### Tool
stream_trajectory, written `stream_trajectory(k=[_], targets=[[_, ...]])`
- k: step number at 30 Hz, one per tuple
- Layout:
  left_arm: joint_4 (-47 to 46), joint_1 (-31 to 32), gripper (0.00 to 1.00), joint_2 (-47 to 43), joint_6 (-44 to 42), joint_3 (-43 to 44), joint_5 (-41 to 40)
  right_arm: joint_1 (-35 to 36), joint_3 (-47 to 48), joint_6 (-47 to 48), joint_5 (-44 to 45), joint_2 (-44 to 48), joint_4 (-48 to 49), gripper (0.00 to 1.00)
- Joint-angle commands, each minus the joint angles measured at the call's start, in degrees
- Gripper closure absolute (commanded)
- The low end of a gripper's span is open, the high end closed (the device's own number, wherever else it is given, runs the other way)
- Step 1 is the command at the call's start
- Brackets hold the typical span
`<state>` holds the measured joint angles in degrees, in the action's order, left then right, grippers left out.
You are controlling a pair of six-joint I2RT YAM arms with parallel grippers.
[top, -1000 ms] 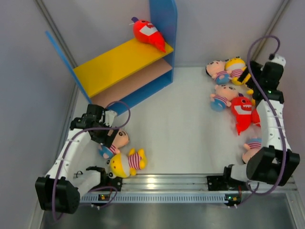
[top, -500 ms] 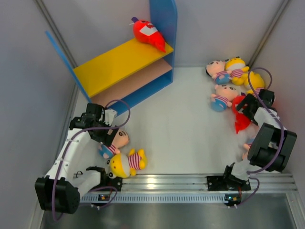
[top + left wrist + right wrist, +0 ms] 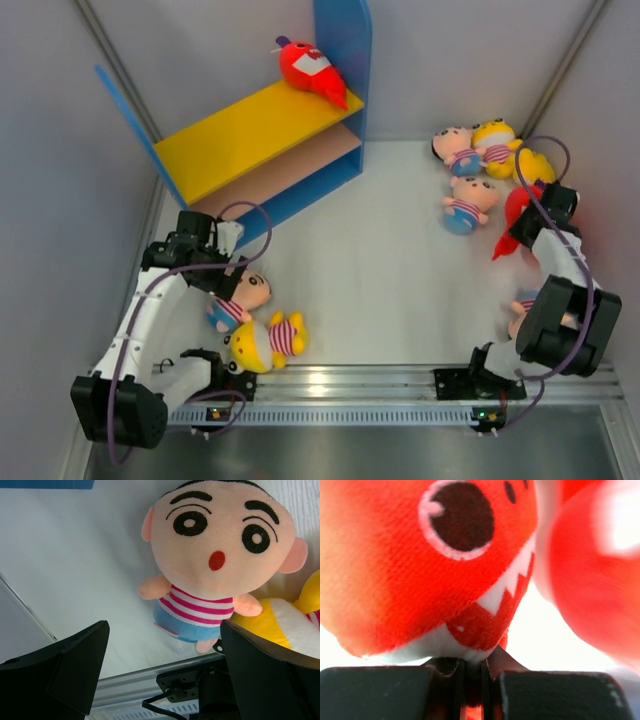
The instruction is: Place and organize the stuffed toys onto the shelf
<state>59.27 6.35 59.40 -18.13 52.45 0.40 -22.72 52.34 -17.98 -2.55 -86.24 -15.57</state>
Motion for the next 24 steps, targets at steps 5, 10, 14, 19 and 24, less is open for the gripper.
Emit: stream_trajectory(k=[5,10,14,19,24], targets=[[1.7,-0.2,0.01,-2.5,-0.5,12.9,5.2,22.6,19.6,12.0,29.2,20.5,-5.2,1.00],[4.7,-0.2,0.01,-2.4,-0.2,33.0,18.3,46.6,19.9,25.9,32.1,24.4,7.4,1.00],[5.4,0.2,0.01,2.2,4.1,47.3,25.9,66.4,19.6,29.6,30.8,22.0,14.1,1.00],[5.2,0.2,0.01,6.6,7.6,54.9,38.5,77.9,25.0,30.0,25.2,13.6,16.8,1.00],[5.2,0.2,0.01,8.1,8.3,56.0,43.0,82.3,34.0,25.3,17.3,3.6,16.3,1.00]])
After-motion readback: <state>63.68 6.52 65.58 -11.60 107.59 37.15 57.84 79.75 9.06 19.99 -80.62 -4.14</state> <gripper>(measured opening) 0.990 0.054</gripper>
